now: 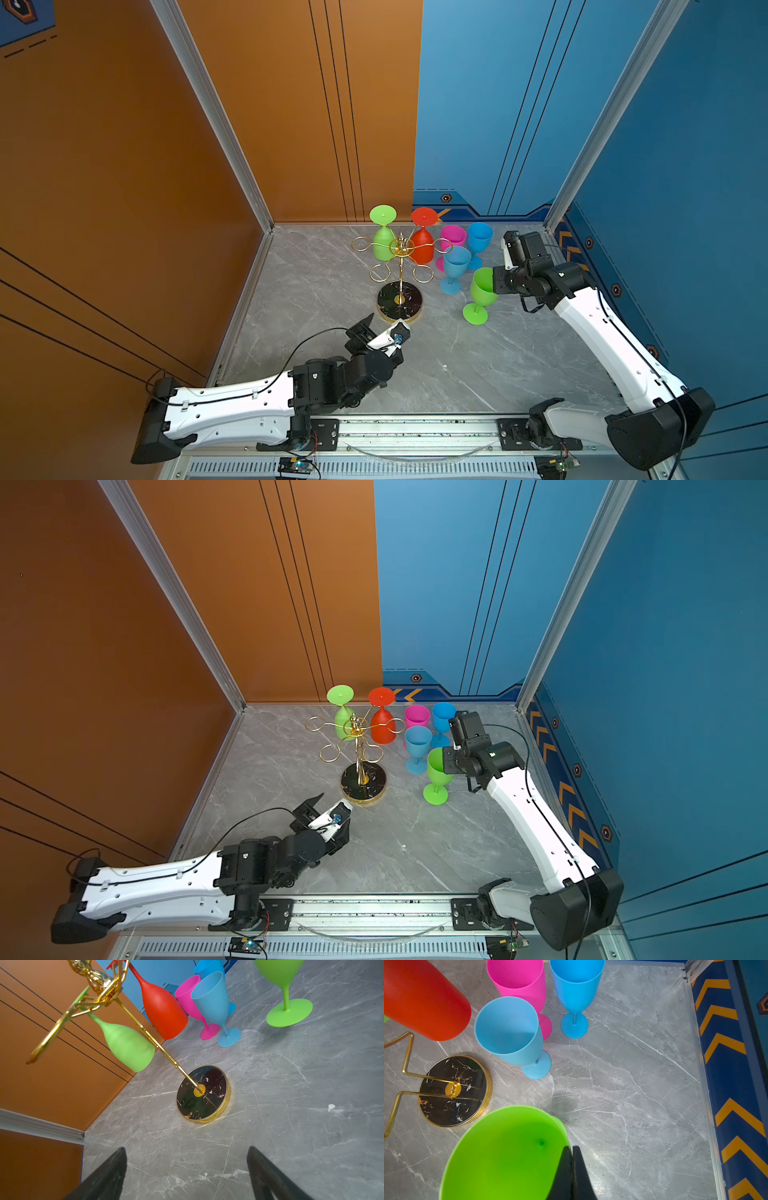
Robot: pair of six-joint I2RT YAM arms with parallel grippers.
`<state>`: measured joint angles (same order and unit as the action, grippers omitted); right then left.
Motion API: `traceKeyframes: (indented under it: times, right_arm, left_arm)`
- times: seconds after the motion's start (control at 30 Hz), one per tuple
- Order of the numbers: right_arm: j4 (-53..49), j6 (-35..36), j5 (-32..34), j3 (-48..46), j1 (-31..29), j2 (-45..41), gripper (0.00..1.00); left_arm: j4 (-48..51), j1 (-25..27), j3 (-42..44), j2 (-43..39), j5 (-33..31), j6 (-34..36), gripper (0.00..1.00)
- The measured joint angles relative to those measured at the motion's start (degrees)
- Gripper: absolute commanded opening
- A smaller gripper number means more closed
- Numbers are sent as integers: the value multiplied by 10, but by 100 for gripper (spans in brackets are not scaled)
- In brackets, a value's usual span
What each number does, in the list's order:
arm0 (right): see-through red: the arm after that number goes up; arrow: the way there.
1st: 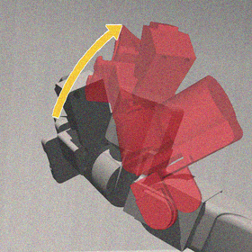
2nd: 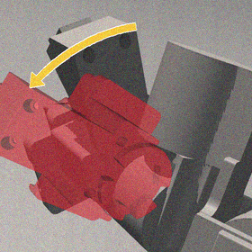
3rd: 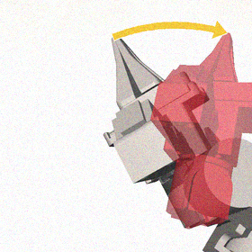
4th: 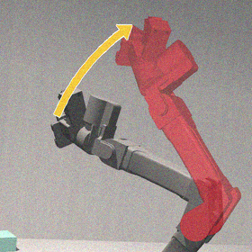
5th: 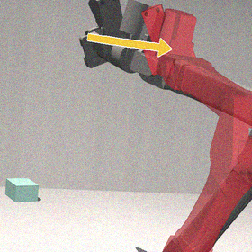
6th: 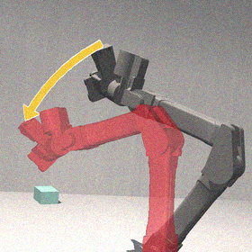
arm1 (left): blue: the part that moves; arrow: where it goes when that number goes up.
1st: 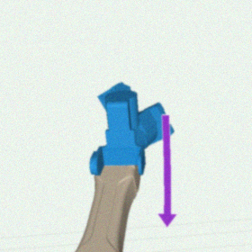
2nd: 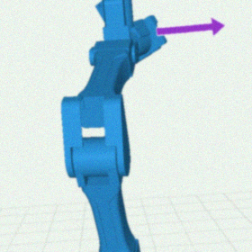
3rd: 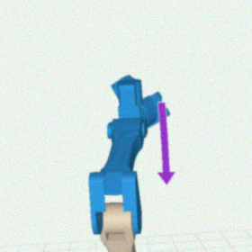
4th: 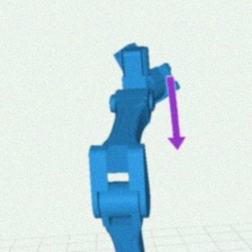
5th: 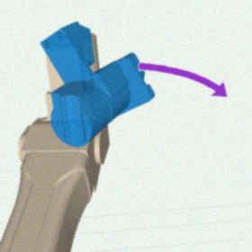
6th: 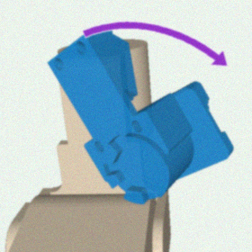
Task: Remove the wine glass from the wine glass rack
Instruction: 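Lower the green glass upright beside the cyan glasses with the right while the left withdraws, then open the right gripper off the green glass while the left arm retracts toward the robot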
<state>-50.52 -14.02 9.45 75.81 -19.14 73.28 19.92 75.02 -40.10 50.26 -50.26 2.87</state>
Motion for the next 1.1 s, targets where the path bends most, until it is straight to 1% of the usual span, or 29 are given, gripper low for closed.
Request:
traceKeyframes:
  times: [0.23, 0.53, 0.87, 1.1]
  right_arm:
    - [41, -13, 16, 0, 26, 17, 0]
    - [84, -15, 20, 9, 52, 66, 0]
    - [125, -14, 13, 9, 87, 103, 0]
    - [154, -14, 11, 9, 97, 127, 0]
  left_arm:
    - [31, -51, 0, -38, 9, -50, 91]
    - [66, -123, 0, -45, 27, -99, 91]
    - [93, -164, -1, -45, 36, -127, 91]
    - [101, -190, -1, -45, 42, -133, 91]
